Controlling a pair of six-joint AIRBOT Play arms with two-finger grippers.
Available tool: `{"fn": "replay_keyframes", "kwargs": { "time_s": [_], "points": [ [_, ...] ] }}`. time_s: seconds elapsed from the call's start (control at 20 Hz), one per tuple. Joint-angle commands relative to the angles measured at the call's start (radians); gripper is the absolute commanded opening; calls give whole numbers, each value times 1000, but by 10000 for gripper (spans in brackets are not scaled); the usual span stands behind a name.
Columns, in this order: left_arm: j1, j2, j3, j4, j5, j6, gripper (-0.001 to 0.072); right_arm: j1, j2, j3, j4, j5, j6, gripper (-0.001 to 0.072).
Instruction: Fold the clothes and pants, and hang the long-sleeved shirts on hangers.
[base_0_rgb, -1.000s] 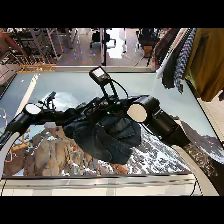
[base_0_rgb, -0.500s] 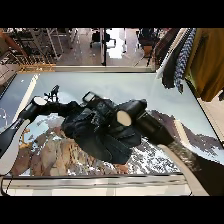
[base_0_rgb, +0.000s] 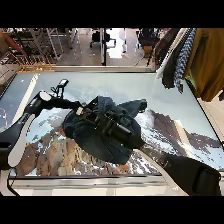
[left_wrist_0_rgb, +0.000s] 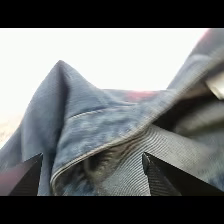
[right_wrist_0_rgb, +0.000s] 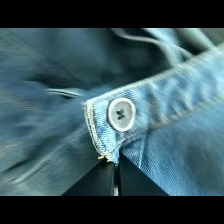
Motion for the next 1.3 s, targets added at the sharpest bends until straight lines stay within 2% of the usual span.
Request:
{"fn": "replay_keyframes", "kwargs": {
  "time_s": [0.0,0.1,0.25,0.45,0.6,0.8,0.85,0.9,0.95,1.0,1.1,1.25],
  "points": [
    [-32,-3,6,5,-1,155,707,-9,48,24,-145,42,130,28],
    [-52,-3,6,-24,-2,206,707,-9,116,59,-141,52,133,28],
    [-73,-3,6,-159,15,290,708,-11,191,82,-116,44,152,29],
    [-98,-10,6,-163,134,286,706,-13,211,85,-95,38,185,28],
    [-100,-25,6,-168,126,297,702,-13,216,85,-97,13,210,28],
    [-106,-35,6,-181,87,409,686,-13,249,85,-97,-34,237,28],
    [-108,-35,6,-204,89,425,576,-13,260,85,-97,-43,240,28],
    [-110,-35,6,-229,93,433,392,-13,270,85,-97,-47,254,28],
    [-110,-34,6,-256,103,432,108,-13,282,85,-97,-45,263,28],
    [-110,-33,6,-299,109,433,27,-13,291,85,-96,-45,265,28],
    [-102,-6,7,-407,110,433,26,-13,316,85,-97,-39,281,28],
    [-83,138,8,-436,71,431,25,-13,376,85,-121,-8,290,28]
  ]
}}
